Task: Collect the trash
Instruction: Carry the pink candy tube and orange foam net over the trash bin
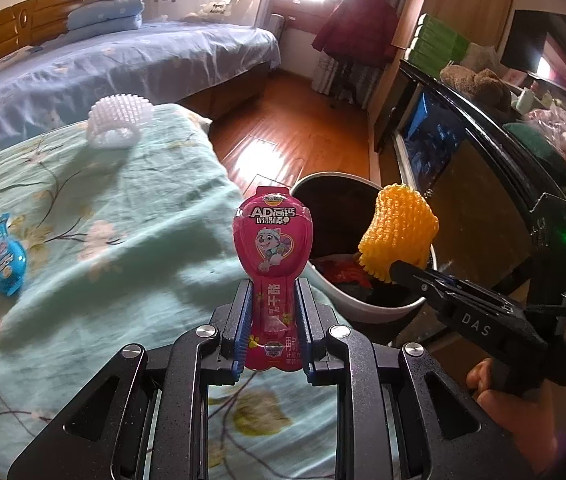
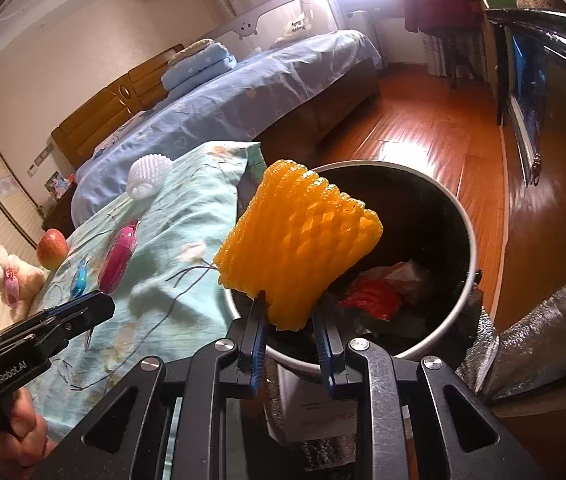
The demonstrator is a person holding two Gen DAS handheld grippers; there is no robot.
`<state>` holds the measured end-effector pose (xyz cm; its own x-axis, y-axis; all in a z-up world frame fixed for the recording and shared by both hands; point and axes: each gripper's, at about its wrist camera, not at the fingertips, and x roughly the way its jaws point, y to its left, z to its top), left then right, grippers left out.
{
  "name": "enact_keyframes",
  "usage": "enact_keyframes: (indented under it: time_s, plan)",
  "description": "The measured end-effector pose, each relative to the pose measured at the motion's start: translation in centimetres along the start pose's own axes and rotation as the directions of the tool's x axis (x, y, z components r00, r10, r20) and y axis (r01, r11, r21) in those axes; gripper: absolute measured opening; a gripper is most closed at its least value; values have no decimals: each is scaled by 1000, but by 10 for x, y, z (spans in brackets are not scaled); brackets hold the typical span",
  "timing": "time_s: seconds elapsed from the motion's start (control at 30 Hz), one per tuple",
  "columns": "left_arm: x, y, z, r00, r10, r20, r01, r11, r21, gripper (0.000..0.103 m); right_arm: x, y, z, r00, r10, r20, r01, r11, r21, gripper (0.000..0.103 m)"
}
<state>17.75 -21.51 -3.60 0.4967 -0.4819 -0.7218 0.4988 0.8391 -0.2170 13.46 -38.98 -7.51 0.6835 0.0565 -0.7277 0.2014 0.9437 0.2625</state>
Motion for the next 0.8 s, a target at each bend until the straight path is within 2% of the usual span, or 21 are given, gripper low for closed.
enact_keyframes:
  time_s: [0.53,0.8]
  plan:
    - [28,-33,14,1000,-21,-19,22,999,48,19,8,-26,10,998,-64,-16,64,998,7,22]
    - [40,-37,20,999,-20,-32,21,999,45,19,13,-31,15,997,-78,-20,78,997,-1,22]
